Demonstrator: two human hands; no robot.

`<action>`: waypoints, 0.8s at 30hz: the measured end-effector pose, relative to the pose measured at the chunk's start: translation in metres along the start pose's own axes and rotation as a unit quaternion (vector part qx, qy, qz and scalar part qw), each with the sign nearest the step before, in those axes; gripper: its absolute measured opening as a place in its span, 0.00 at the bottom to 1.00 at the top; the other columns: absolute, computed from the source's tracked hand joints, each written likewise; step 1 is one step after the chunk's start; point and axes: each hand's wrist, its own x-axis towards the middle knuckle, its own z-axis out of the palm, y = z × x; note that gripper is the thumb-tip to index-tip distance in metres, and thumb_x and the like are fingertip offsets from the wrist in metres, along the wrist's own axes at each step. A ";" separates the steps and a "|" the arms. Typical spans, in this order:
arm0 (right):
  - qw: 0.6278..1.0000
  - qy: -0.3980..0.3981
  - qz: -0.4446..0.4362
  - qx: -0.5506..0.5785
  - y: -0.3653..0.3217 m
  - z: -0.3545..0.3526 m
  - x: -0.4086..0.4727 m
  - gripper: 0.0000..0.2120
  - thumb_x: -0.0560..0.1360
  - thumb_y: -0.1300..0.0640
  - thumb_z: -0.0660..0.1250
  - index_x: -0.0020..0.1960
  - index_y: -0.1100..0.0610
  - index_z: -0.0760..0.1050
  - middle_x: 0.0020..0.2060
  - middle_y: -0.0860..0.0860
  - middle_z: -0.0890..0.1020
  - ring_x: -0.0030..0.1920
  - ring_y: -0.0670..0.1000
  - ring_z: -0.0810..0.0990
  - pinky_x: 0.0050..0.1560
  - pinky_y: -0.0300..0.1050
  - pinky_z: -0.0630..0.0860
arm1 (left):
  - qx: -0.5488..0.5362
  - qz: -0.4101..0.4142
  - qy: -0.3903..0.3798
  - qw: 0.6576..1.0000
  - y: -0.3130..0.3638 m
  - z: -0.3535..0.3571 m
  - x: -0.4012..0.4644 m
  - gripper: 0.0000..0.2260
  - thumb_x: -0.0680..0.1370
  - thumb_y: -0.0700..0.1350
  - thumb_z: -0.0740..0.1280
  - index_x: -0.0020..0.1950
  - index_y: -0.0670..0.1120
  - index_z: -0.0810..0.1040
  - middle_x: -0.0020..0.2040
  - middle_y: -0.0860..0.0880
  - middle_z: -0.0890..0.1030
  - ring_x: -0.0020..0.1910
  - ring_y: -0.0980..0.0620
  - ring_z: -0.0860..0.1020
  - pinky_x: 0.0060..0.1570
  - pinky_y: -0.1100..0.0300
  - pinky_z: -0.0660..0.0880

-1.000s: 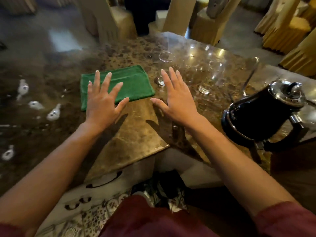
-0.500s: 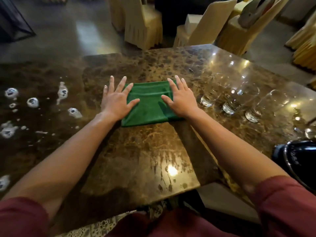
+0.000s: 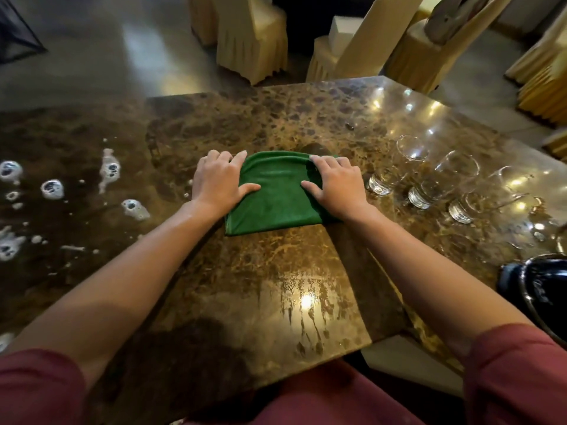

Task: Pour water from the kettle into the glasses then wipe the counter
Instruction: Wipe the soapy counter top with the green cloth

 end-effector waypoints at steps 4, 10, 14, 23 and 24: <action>0.999 -0.014 0.034 -0.001 -0.004 -0.007 -0.010 0.27 0.78 0.37 0.67 0.66 0.56 0.77 0.59 0.57 0.80 0.61 0.62 0.77 0.58 0.60 0.73 | -0.064 -0.012 -0.010 0.998 0.004 -0.004 -0.009 0.24 0.76 0.61 0.70 0.65 0.47 0.81 0.53 0.43 0.80 0.57 0.41 0.74 0.57 0.46 0.73; 0.981 -0.038 0.004 0.193 -0.005 -0.048 -0.040 0.17 0.77 0.41 0.72 0.54 0.54 0.78 0.48 0.52 0.77 0.51 0.55 0.78 0.51 0.52 0.75 | -0.209 -0.032 0.064 0.975 0.008 -0.030 -0.051 0.16 0.78 0.57 0.70 0.53 0.45 0.85 0.48 0.45 0.81 0.53 0.44 0.75 0.51 0.53 0.71; 0.907 -0.054 -0.059 0.413 -0.012 -0.103 -0.069 0.10 0.78 0.49 0.73 0.54 0.52 0.76 0.43 0.45 0.80 0.44 0.44 0.79 0.46 0.46 0.76 | -0.278 -0.044 0.087 0.956 0.008 -0.067 -0.092 0.13 0.80 0.52 0.69 0.54 0.44 0.84 0.51 0.49 0.80 0.54 0.50 0.75 0.54 0.60 0.68; 0.802 -0.107 -0.177 0.560 -0.080 -0.163 -0.126 0.05 0.79 0.53 0.69 0.54 0.51 0.77 0.45 0.50 0.81 0.46 0.49 0.81 0.48 0.53 0.78 | -0.356 -0.147 0.110 0.916 0.024 -0.103 -0.217 0.15 0.82 0.54 0.62 0.53 0.45 0.82 0.46 0.50 0.81 0.44 0.61 0.76 0.51 0.59 0.74; 0.793 -0.126 -0.183 0.568 -0.088 -0.167 -0.133 0.05 0.78 0.53 0.70 0.52 0.51 0.77 0.45 0.50 0.82 0.45 0.49 0.81 0.46 0.51 0.78 | -0.365 -0.164 0.111 0.910 0.025 -0.102 -0.233 0.16 0.82 0.54 0.61 0.54 0.44 0.82 0.48 0.48 0.82 0.47 0.59 0.78 0.55 0.54 0.75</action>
